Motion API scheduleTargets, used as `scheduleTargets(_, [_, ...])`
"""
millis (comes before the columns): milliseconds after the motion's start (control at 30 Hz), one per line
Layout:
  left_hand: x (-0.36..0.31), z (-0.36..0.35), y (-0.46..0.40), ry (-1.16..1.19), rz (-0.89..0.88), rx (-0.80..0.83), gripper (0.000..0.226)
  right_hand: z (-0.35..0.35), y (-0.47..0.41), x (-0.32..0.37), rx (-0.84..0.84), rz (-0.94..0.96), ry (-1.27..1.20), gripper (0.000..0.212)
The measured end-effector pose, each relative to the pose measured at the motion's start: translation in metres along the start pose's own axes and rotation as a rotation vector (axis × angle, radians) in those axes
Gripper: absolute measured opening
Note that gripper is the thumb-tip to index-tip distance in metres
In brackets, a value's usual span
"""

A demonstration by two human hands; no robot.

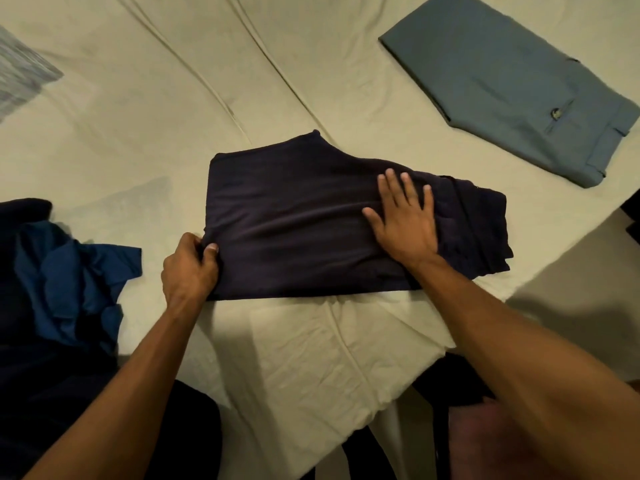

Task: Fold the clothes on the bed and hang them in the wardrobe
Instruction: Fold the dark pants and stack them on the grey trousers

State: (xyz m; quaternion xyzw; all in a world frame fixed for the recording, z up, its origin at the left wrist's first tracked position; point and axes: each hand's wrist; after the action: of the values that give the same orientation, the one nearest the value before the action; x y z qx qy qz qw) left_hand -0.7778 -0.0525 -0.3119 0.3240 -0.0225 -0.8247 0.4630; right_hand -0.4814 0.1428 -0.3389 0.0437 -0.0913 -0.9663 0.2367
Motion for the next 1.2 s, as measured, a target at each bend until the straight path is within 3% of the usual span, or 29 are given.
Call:
scheduleTargets(233, [-0.014, 0.007, -0.007, 0.082, 0.120, 0.043, 0.039, 0.006, 0.008, -0.010, -0.017, -0.120, 0.042, 0.077])
scheduleTargets(333, [-0.021, 0.009, -0.016, 0.179, 0.106, 0.058, 0.040, 0.010, 0.018, 0.021, -0.112, -0.008, 0.000, 0.073])
scheduleTargets(400, [-0.028, 0.012, -0.018, 0.332, 0.089, 0.095, 0.030, 0.004, 0.031, 0.042, -0.094, 0.117, -0.011, 0.071])
scheduleTargets(533, [-0.075, 0.040, 0.009, 0.663, 0.064, 0.167, 0.025, -0.001, 0.040, 0.049, 0.010, 0.126, -0.074, 0.068])
scheduleTargets(633, [-0.130, 0.051, 0.041, 0.705, -0.085, 0.201, 0.014, 0.023, 0.040, 0.036, 0.024, 0.069, -0.435, 0.060])
scheduleTargets(767, [-0.216, 0.015, 0.082, 0.691, -0.345, 0.208, 0.008, 0.080, 0.053, -0.008, 0.087, -0.284, -1.378, 0.038])
scheduleTargets(833, [-0.257, -0.021, 0.105, 0.608, -0.451, 0.234, 0.008, 0.097, 0.060, -0.045, 0.176, -0.410, -1.696, 0.049])
scheduleTargets(933, [-0.297, -0.089, 0.142, 0.411, -0.504, 0.433, 0.014, 0.101, 0.069, -0.102, 0.212, -0.537, -1.969, 0.066])
scheduleTargets(1033, [-0.304, -0.147, 0.165, 0.187, -0.476, 0.789, 0.022, 0.082, 0.075, -0.128, 0.258, -0.585, -1.930, 0.059])
scheduleTargets(1100, [-0.291, -0.162, 0.166, 0.119, -0.552, 0.725, 0.017, 0.069, 0.072, -0.132, 0.256, -0.585, -1.820, 0.044])
scheduleTargets(1200, [-0.260, -0.160, 0.158, 0.249, -0.649, 0.369, 0.017, 0.059, 0.061, -0.127, 0.175, -0.592, -1.649, 0.027])
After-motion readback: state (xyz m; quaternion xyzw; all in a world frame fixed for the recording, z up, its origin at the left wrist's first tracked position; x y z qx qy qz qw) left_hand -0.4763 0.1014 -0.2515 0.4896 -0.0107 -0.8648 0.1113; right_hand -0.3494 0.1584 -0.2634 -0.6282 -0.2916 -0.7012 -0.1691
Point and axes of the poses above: each hand's wrist, its own y-axis away from the middle knuckle, its own z-axis out of the back of the hand, x = y × z, and after that the axes turned 5 degrees about y, right-handed
